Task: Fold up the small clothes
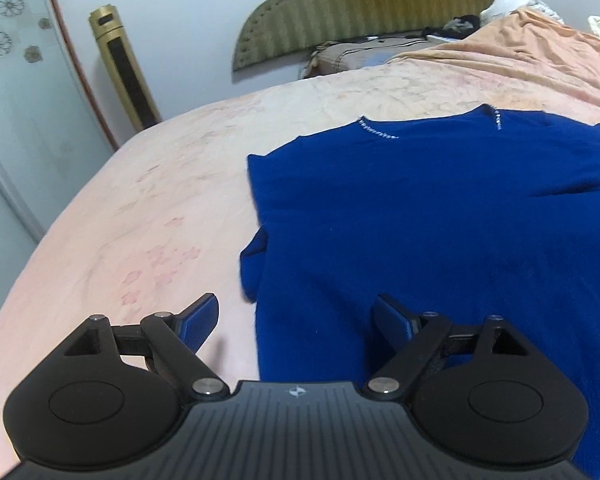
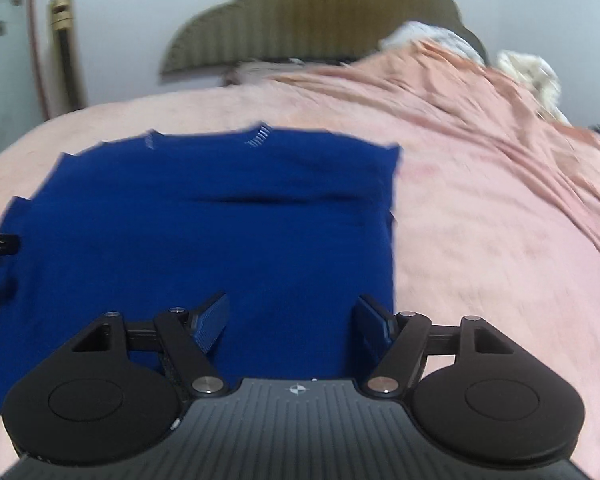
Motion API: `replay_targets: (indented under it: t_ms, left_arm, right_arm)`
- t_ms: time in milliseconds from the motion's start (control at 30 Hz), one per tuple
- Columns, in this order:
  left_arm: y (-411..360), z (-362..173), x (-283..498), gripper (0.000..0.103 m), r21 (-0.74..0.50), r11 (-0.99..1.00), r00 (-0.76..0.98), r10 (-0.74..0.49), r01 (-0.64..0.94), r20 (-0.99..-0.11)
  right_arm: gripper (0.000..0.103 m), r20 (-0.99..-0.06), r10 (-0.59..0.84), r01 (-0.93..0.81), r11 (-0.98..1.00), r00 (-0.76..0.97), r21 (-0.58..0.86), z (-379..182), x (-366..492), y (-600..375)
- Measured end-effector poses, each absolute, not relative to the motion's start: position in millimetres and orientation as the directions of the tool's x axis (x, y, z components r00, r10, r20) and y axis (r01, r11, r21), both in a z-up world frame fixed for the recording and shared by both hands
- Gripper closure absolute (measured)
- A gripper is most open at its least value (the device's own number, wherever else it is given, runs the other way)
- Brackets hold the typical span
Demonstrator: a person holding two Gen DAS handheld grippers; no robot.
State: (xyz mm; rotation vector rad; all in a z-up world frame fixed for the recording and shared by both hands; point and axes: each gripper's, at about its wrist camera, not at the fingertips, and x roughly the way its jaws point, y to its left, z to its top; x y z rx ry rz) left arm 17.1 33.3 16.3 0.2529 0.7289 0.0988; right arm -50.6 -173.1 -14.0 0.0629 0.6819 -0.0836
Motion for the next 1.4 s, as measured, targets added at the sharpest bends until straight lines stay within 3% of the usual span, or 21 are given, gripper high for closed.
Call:
replay_targets:
  t_ms: [133,367,533,1400]
  left_arm:
    - [30,14,15,0.017,0.272,0.962,0.731,0.182,0.004,-0.657]
    - [28,14,10,0.017,0.280,0.960,0.723,0.194,-0.002,-0.663]
    - [29,14,7,0.017,0.266,0.964,0.713,0.182,0.006,-0.677]
    - [36,13,-4,0.017,0.195,0.981,0.682,0.139,0.006,-0.718]
  right_arm:
    - [0.029,-0.614,0.030,0.096,0.981,0.789,0.171,-11,-66,-184]
    - [0.025,-0.603,0.044,0.100,0.974,0.797,0.203,-6,-76,-187]
    - [0.018,-0.598,0.061,0.061,0.981,0.799,0.182,-3,-80,-176]
    - [0.013,-0.622,0.057,0.019,0.993,0.781,0.115,-10,-93,-156]
